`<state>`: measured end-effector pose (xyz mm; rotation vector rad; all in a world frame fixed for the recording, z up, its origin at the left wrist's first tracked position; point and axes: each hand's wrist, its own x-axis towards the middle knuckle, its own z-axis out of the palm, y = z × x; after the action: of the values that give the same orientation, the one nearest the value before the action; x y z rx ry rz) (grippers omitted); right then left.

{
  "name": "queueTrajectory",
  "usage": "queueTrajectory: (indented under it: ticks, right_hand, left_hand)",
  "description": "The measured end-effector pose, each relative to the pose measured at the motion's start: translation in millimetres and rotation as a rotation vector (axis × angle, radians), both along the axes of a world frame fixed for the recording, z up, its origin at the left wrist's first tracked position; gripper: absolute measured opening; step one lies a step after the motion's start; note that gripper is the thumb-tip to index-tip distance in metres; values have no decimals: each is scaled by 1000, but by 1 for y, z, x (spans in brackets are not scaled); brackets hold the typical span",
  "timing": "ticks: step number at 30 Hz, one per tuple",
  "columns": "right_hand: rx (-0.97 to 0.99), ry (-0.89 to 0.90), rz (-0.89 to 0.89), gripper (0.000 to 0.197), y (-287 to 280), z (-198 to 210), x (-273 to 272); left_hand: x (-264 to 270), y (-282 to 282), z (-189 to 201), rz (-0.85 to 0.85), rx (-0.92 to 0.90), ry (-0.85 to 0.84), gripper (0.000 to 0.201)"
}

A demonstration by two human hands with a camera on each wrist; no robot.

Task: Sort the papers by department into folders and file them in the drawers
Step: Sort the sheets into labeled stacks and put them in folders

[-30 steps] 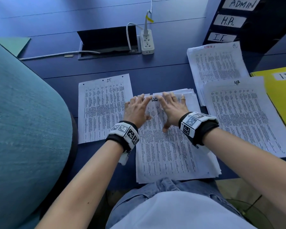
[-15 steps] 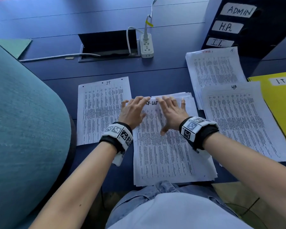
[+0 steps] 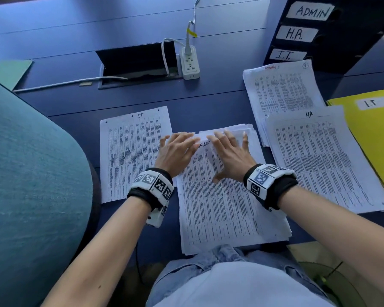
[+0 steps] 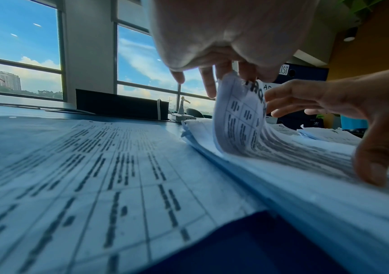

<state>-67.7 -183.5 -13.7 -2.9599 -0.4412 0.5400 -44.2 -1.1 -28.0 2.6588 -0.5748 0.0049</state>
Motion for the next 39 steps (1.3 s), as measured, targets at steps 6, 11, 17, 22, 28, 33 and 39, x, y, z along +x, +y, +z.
queueTrajectory:
  ticks: [6,11,17,22,28,33,39]
  right_hand:
    - [4,-15,18,117,1,0,-1]
    - [64,-22,-19,103,-3,-1,-1]
    - [269,-501,171,20,-9,-12,-4]
    - [318,-536,454,30,-6,-15,-20]
    - [434,-610,412,40,0,-10,-20]
    - [448,-618,249,47,1,-4,-8]
    - [429,-380,-131,42,-7,3,6]
  left_hand:
    - [-5,0,1,-69,73,40,66]
    - [-6,0,2,-11,-164,219,74]
    - [0,-2,7,260,-569,445,47]
    - [3,3,1,358,-650,439,39]
    - [1,6,2,343,-731,528,14]
    - [-4,8,9,241,-757,583,32]
    - [-6,8,6,349,-742,590,19]
